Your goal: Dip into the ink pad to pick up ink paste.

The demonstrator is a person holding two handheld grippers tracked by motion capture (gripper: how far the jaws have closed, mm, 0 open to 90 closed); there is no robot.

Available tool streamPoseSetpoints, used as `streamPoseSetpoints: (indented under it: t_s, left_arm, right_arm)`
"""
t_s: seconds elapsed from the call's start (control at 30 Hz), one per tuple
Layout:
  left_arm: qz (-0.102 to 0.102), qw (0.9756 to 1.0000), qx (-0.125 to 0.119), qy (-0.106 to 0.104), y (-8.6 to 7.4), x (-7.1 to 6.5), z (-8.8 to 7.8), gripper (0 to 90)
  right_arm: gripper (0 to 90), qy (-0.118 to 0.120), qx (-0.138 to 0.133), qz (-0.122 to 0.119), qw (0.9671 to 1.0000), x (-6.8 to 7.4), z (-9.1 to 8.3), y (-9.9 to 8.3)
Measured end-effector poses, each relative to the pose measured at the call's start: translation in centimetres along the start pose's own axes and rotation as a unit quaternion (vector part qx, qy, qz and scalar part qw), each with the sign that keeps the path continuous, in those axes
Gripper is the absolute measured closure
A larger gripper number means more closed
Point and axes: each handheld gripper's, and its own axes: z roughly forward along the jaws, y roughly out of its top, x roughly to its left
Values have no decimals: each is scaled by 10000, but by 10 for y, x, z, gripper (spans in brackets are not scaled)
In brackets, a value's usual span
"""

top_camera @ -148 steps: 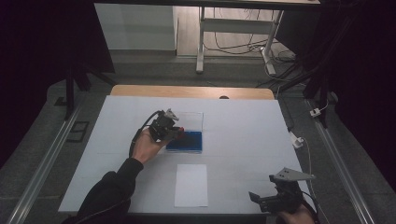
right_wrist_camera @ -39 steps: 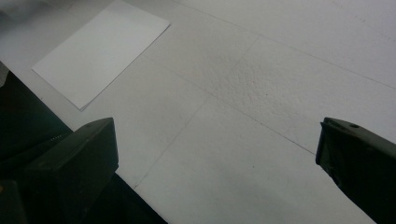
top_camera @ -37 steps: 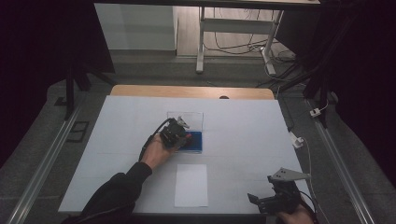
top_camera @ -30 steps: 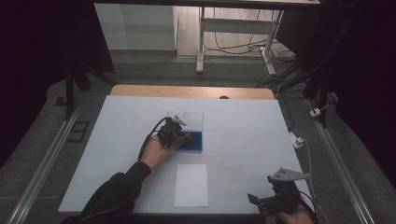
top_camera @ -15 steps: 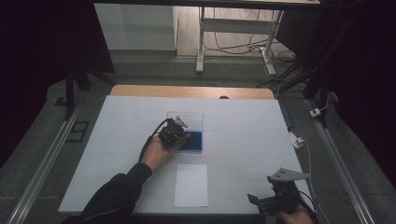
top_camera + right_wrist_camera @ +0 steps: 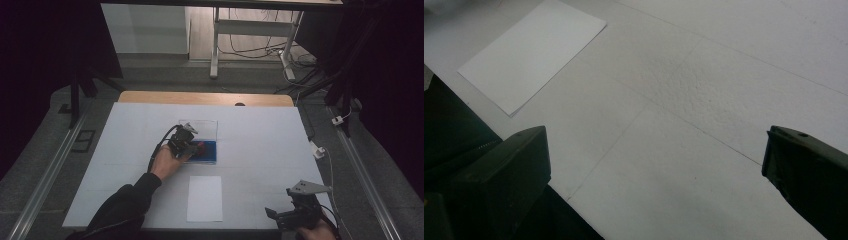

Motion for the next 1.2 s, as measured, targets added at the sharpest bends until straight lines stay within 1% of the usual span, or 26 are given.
streamPoseSetpoints:
  t_s: [0.2, 0.23, 0.27, 0.3, 0.4, 0.47, 0.5, 0.6, 0.7, 0.73, 0.77, 0.83, 0.87, 0.9, 0.93, 0.97, 1.03, 1.07, 1.2]
  left_arm:
    - [-35, 10000, 36, -13, 2, 1, -1, 796]
    - [-14, 10000, 19, 29, 2, -1, -2, 796]
    - [-14, 10000, 19, 29, 2, -1, -2, 795]
    - [59, 9998, -50, 181, 2, -3, -4, 795]
    - [102, 9997, -92, 210, 2, -4, -8, 795]
    - [104, 9997, -108, 198, 2, -4, -10, 795]
    - [110, 9997, -145, 153, 2, -5, -12, 795]
    - [161, 9996, -160, 138, 2, -6, -15, 795]
    - [192, 9996, -196, 113, 3, -9, -23, 794]
    - [167, 9995, -261, 66, 2, -10, -28, 794]
    - [167, 9995, -261, 66, 2, -10, -28, 794]
    - [176, 9994, -297, 16, 2, -13, -35, 795]
    - [176, 9994, -297, 16, 2, -13, -35, 794]
    - [181, 9995, -273, -41, 1, -14, -38, 794]
    - [181, 9995, -273, -41, 1, -14, -38, 794]
    - [177, 9993, -287, -134, 0, -14, -42, 794]
    - [175, 9993, -302, -158, -1, -15, -44, 794]
    - [182, 9992, -323, -120, -2, -17, -47, 794]
    - [227, 9991, -333, -108, -5, -20, -53, 794]
  right_arm:
    - [0, 19, 3, -14, 10000, 0, 0, 0]
    - [0, 24, 2, -15, 10000, 0, 0, 0]
    - [0, 26, 0, -16, 10000, 0, 0, 0]
    - [0, 28, -1, -13, 10000, 0, 0, 0]
    - [0, 31, -6, -4, 10000, 0, 0, 0]
    - [0, 30, 0, -3, 10000, 0, 0, 0]
    - [0, 28, 1, -8, 10000, 0, 0, 0]
    - [0, 29, -1, -7, 10000, 0, 0, 0]
    - [0, 31, 1, -2, 10000, 0, 0, 0]
    - [0, 32, 4, -9, 10000, 0, 0, 0]
    - [0, 35, 8, -8, 10000, 0, 0, 0]
    - [0, 39, 30, -18, 10000, 0, 0, 0]
    - [0, 41, 32, -9, 10000, 0, 0, 1]
    - [0, 41, 34, -10, 10000, 0, 0, 1]
    - [0, 41, 34, -10, 10000, 0, 0, 1]
    - [0, 42, 34, -12, 10000, 0, 0, 0]
    - [0, 45, 20, -1, 10000, 0, 0, 0]
    - [0, 46, 20, -2, 10000, 0, 0, 0]
    - [0, 49, 23, -8, 10000, 0, 0, 0]
